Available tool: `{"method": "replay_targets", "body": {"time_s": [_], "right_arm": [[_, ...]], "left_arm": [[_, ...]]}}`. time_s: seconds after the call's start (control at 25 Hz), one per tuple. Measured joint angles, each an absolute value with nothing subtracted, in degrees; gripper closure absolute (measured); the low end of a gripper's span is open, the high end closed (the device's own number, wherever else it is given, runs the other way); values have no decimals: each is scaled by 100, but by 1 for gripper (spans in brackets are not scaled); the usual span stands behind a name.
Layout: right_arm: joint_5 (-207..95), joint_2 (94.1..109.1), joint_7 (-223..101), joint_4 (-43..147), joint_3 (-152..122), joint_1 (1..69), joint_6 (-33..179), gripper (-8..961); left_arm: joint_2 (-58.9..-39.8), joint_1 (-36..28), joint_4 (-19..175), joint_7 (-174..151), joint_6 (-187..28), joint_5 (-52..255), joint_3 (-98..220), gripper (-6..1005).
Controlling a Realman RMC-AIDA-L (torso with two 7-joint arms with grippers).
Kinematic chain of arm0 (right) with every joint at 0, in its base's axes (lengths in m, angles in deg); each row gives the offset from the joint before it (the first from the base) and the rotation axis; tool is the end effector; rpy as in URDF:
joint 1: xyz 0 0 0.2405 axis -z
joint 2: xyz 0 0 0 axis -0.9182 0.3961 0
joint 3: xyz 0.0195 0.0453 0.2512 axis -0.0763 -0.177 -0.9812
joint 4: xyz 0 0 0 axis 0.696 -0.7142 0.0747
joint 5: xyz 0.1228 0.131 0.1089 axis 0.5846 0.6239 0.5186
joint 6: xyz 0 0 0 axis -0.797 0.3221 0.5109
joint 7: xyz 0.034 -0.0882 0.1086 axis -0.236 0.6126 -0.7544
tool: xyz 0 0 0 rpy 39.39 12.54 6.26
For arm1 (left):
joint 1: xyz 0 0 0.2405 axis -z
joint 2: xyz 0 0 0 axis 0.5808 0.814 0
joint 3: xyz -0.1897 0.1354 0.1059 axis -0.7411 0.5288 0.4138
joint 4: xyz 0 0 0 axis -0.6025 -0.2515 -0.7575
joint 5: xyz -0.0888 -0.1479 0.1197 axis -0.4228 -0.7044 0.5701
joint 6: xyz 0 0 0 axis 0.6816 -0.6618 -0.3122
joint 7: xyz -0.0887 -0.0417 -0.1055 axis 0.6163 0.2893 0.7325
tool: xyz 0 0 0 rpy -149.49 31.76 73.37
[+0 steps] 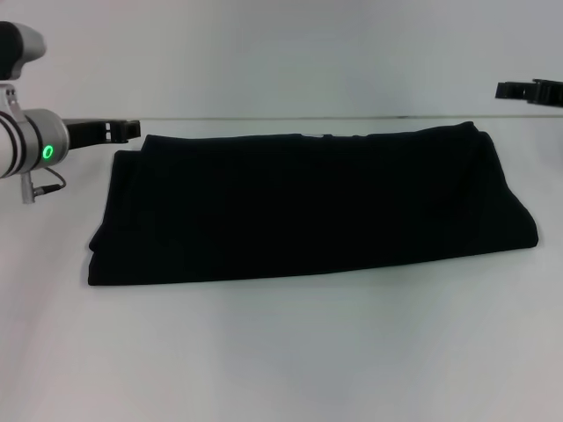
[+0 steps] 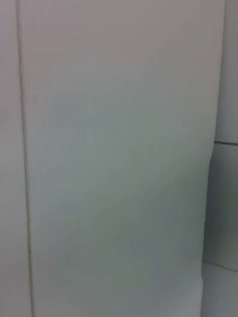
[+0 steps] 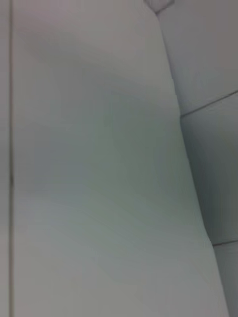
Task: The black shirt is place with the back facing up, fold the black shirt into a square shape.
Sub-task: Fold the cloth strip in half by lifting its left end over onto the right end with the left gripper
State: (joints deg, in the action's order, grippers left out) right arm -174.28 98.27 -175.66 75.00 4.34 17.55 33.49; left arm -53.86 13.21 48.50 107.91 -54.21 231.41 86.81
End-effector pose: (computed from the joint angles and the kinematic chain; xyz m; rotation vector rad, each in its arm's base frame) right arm 0.2753 0.4757 0.0807 -1.9467 1.2217 0.4426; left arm -0.2763 0.4697 0.0280 -1.8597 -1.1293 -0.2623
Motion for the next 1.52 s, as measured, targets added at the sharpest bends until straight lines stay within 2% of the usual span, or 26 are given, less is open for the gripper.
{"method": "replay_targets", "body": {"time_s": [0.12,0.4,0.56,0.68,0.96,1.52], "right_arm": [[-17432,9732,-17765,7685,447,1899,2627,451],[-17443,9687,-18201,8152,437,2402,1267,200],[-17593,9636,-18392,8178,500,2644,1058,205],[-17735,9585,-18489,8184,534,2763,992,207],[-17916,9569,-18505,8141,543,2857,1119,206],[-17943,9627,-18568,8099,621,2863,1368,211]], "left_arm": [[-5314,1200,4652,10976,-4826,23137,8670,448],[-5256,679,3711,11307,-2664,22997,8681,297],[-5288,358,3332,11598,-2127,23022,8697,211],[-5296,179,3234,11686,-1992,23034,8700,104],[-5305,-17,3241,11670,-2028,23078,8690,105],[-5328,13,3549,11634,-2332,23231,8876,105]]}}
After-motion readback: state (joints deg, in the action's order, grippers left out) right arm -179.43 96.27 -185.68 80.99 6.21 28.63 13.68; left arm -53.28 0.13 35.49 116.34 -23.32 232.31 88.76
